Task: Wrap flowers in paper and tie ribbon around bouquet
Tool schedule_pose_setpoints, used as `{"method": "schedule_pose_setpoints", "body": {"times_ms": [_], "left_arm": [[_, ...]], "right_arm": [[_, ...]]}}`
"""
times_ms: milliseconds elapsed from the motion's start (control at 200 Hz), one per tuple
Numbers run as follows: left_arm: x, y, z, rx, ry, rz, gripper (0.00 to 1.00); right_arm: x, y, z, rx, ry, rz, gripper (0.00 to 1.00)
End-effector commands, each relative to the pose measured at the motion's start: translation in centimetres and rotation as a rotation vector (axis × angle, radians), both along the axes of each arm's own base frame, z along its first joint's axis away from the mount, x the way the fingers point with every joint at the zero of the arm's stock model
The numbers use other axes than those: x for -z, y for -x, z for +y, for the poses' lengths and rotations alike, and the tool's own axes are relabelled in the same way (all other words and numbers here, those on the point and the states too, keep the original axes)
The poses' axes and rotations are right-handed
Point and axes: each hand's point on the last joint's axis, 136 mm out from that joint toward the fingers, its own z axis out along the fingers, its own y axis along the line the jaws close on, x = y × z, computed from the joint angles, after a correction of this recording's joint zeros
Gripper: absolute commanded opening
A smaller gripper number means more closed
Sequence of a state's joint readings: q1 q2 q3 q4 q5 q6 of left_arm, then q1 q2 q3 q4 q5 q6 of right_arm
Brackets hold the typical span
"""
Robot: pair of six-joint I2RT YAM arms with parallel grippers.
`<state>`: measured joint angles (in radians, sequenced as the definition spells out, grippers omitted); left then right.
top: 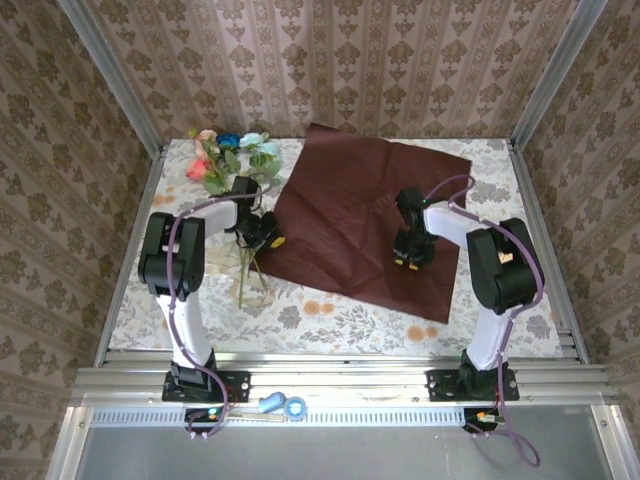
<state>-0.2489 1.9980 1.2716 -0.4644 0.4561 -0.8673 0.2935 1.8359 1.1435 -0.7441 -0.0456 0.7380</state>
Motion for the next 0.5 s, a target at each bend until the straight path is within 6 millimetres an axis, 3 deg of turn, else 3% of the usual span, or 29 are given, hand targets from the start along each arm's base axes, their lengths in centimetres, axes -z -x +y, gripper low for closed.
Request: {"method": "schedule_pose_setpoints", "body": {"times_ms": [0, 85, 175, 260, 315, 375, 495], "left_arm": [[4.3, 0.4, 3.8, -0.021, -0.172, 0.098, 0.0], [4.4, -1.2, 4.1, -0.012, -0.185, 0.082, 0.0], [4.2, -3.0, 3.9, 0.018, -0.183, 0.053, 0.01], [2.5, -4.5, 3.4, 0.033, -0.173, -0.002, 0.08], [0.3, -5.2, 3.0, 0.033, -0.173, -0.05, 0.2], [-2.2, -5.1, 2.5, 0.034, -0.166, -0.094, 0.28], [-5.1, -2.7, 0.6, 0.029, -0.104, -0.117, 0.31]], "right_arm": [[0.5, 5.5, 1.5, 0.007, -0.031, 0.123, 0.28], [0.2, 6.9, 2.5, -0.012, -0.049, 0.119, 0.28], [-0.2, 7.0, 3.3, -0.029, -0.065, 0.102, 0.29], [-0.6, 6.3, 3.5, -0.046, -0.062, 0.082, 0.29], [-0.8, 5.8, 3.6, -0.055, -0.056, 0.076, 0.29], [-0.9, 5.4, 3.6, -0.057, -0.047, 0.078, 0.29], [-1.3, 4.8, 2.6, -0.055, 0.017, 0.069, 0.29]]}}
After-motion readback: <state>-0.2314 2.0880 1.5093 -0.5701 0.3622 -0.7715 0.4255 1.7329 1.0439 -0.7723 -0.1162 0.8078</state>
